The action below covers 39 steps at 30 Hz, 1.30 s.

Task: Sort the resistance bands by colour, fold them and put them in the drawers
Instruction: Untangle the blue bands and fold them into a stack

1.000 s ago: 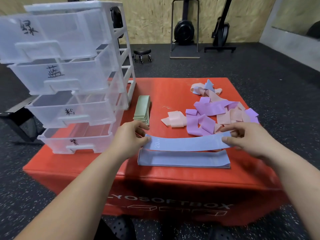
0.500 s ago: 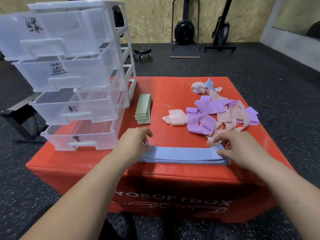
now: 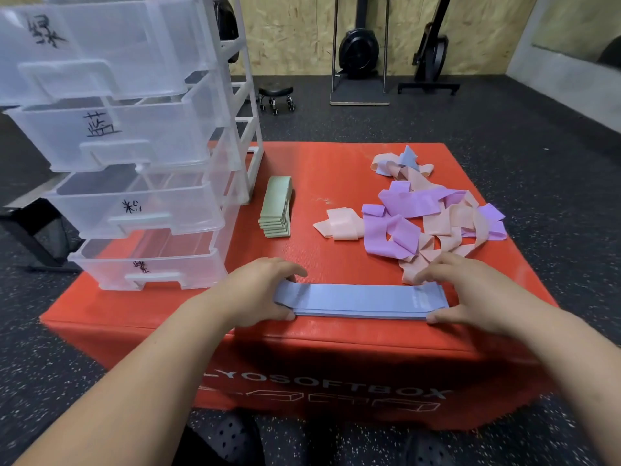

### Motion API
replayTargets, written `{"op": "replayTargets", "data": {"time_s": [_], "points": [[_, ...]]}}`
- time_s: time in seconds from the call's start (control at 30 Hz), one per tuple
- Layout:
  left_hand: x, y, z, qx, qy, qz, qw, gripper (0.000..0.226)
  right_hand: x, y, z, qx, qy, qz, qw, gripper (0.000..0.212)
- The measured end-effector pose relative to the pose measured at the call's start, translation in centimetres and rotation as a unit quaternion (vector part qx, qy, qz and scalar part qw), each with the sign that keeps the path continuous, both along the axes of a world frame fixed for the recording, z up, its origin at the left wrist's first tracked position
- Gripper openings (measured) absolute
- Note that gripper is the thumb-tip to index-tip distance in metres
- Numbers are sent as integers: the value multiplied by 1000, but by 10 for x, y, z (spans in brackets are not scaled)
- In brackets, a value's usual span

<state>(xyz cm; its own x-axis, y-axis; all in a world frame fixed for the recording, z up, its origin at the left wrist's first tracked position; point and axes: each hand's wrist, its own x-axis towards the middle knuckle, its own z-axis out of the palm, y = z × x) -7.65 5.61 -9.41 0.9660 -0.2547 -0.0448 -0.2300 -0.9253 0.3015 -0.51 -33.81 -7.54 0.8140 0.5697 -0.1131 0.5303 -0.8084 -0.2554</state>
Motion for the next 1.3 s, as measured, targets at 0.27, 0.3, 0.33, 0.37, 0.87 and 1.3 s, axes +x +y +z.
{"op": "replayTargets", "data": {"time_s": [0.27,0.3,0.33,0.37,0.87,1.3], "points": [[-2,1,1,6,-23,2,1000,71,7,-1,-5,-13,-20,20,1000,56],[-2,1,1,5,-22,0,1000,71,8,-1,-5,-18,-19,21,999,59],[-3,2,1,3,-21,-2,1000,71,8,-1,-6,-24,-19,20,999,61],[-3,2,1,0,-18,-2,1000,71,9,-1,-7,-27,-20,19,999,62],[23,-18,10,-41,-37,2,998,69,24,-10,10,91,-50,-29,994,34],[101,-73,6,-59,-99,48,992,57,73,26,-6,108,-98,-154,977,57]]}}
